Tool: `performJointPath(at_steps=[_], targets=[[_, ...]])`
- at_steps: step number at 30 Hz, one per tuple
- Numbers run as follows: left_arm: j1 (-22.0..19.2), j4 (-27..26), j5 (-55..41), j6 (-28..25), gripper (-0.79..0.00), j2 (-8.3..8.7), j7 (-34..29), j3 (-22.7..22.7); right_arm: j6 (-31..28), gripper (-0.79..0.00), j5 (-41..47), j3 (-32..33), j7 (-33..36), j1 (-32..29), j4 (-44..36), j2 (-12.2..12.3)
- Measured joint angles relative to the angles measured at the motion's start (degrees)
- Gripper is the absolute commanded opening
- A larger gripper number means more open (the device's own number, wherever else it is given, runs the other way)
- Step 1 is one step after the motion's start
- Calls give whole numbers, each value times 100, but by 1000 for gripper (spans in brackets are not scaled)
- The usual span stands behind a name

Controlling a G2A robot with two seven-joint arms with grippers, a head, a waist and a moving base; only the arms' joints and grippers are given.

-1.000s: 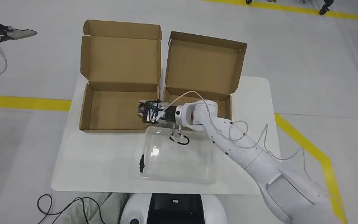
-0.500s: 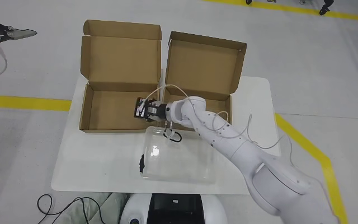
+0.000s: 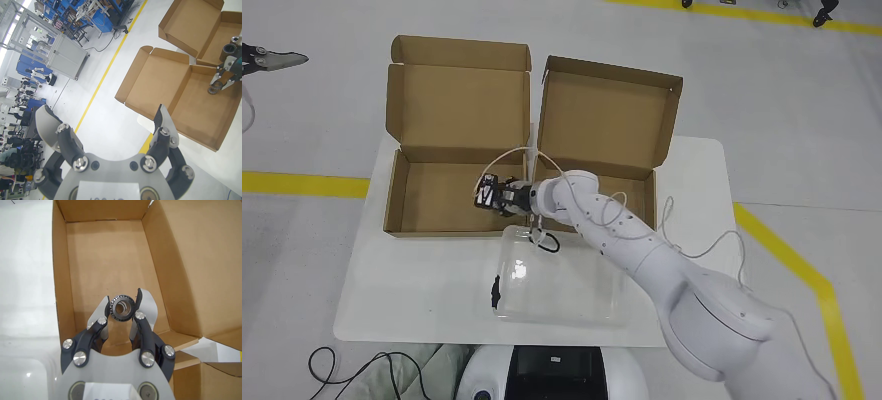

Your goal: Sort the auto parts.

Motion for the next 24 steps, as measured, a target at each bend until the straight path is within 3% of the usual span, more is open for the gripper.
performJointPath(at_steps=[8, 11, 17, 24], targets=[[0, 0, 0, 0, 0, 0, 0, 0, 146, -434, -22, -12, 33, 85, 463, -252], [0, 0, 0, 0, 0, 0, 0, 0, 134, -277, -34, 7, -75, 120, 586, -307], [0, 0, 0, 0, 0, 0, 0, 0, -6, -222, -134, 39, -439, 178, 669, -344], [0, 0, 0, 0, 0, 0, 0, 0, -91, -200, -323, 141, -1010, 193, 518, -226]])
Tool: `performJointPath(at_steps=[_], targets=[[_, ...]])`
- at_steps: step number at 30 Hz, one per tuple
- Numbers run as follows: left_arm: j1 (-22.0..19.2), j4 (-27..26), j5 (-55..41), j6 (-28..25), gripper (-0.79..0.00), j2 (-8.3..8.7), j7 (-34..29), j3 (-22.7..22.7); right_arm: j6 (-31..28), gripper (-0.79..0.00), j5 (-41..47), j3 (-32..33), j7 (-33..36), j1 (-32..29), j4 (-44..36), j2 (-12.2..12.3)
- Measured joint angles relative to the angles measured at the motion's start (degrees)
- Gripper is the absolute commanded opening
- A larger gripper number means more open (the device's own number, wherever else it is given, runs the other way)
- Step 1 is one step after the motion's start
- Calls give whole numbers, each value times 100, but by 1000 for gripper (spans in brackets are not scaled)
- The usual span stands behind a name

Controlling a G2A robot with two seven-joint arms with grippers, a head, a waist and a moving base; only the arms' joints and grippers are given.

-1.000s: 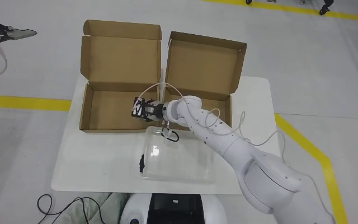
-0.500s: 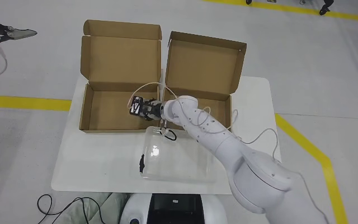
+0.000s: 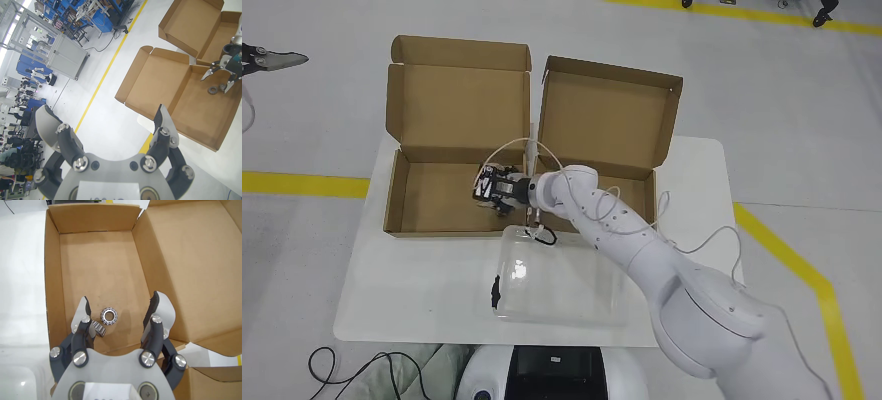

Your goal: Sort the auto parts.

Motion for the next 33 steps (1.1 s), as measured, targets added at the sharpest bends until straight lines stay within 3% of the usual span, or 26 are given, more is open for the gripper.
performJointPath(at_steps=[6, 11, 20, 33], targets=[[0, 0, 0, 0, 0, 0, 0, 0, -3, -132, -172, 147, -251, -101, -451, 201], [0, 0, 0, 0, 0, 0, 0, 0, -26, 0, -276, 355, -206, -287, -1025, 439], [0, 0, 0, 0, 0, 0, 0, 0, -134, 0, -516, 1106, 427, -1012, -2662, 1095], [0, 0, 0, 0, 0, 0, 0, 0, -724, 0, -723, 3004, 1079, -2994, -5361, 2063]])
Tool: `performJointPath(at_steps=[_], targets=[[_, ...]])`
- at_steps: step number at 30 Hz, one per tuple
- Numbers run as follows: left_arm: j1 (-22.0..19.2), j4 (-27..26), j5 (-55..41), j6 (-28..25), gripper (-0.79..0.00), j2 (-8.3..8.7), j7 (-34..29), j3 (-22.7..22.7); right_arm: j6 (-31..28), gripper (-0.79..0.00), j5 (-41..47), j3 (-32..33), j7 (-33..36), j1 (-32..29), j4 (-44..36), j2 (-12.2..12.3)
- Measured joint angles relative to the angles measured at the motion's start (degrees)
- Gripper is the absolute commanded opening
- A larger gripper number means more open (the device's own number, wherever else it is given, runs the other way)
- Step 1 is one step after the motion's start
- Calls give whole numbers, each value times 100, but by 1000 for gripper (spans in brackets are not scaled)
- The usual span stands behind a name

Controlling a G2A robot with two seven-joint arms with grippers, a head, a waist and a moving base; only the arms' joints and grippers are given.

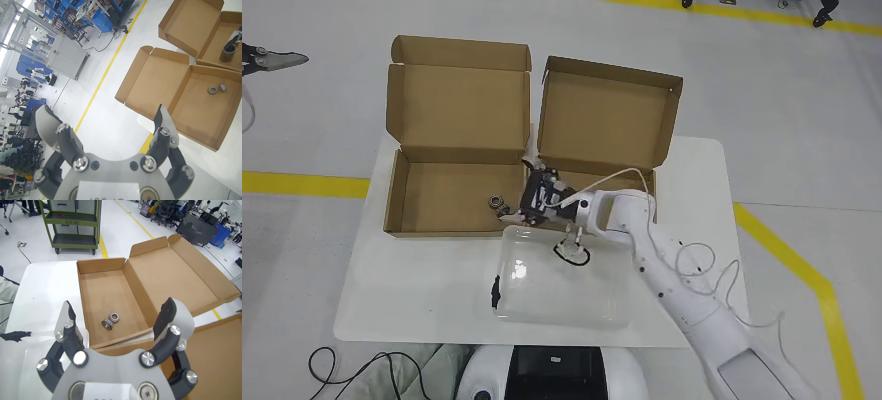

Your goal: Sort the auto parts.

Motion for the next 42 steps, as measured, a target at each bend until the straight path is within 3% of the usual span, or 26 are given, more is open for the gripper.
performJointPath(at_steps=[9, 18, 42], targets=[[0, 0, 0, 0, 0, 0, 0, 0, 40, 0, -86, 1286, 26, -1338, -1368, 395], [0, 0, 0, 0, 0, 0, 0, 0, 141, 0, -65, 2270, -201, -2389, -2178, 634], [0, 0, 0, 0, 0, 0, 0, 0, 976, 0, 21, 3534, -1161, -4209, -3221, 908]])
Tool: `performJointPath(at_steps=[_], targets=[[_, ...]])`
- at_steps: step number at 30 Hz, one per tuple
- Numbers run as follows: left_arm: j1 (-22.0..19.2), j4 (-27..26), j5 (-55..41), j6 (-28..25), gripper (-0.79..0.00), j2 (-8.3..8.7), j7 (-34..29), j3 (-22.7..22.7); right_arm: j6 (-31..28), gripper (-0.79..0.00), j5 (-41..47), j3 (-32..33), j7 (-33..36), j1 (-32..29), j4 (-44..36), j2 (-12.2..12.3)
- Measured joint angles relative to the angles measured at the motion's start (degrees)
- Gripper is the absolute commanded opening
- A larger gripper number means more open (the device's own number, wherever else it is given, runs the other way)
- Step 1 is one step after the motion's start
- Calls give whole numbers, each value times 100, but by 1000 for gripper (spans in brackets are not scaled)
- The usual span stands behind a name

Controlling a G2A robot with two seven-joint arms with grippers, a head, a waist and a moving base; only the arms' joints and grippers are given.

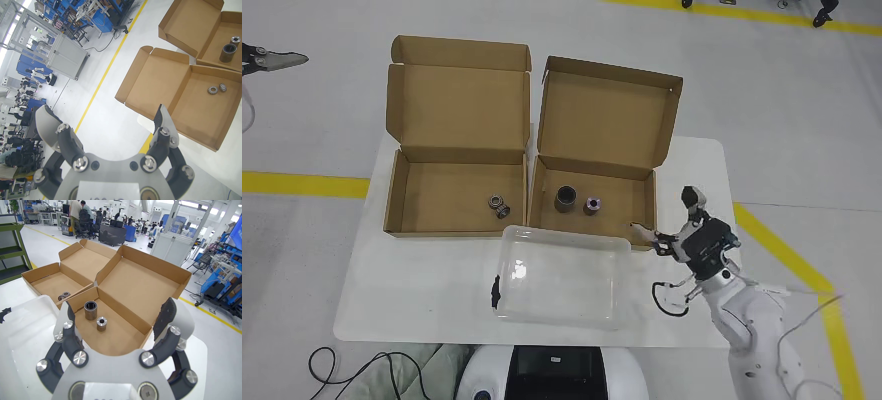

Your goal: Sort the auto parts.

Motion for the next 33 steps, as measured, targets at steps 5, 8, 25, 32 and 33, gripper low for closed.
performJointPath(at_steps=[5, 8, 25, 32, 33], targets=[[0, 0, 0, 0, 0, 0, 0, 0, 228, 0, 95, 378, -347, -513, -229, 39], [0, 0, 0, 0, 0, 0, 0, 0, 370, 0, 177, 623, -536, -869, -395, 56], [0, 0, 0, 0, 0, 0, 0, 0, 857, 0, 425, 1208, -1100, -1964, -946, 82], [0, 0, 0, 0, 0, 0, 0, 0, 856, 0, 426, 1207, -1099, -1963, -946, 82], [0, 0, 0, 0, 0, 0, 0, 0, 856, 0, 426, 1207, -1099, -1963, -946, 82]])
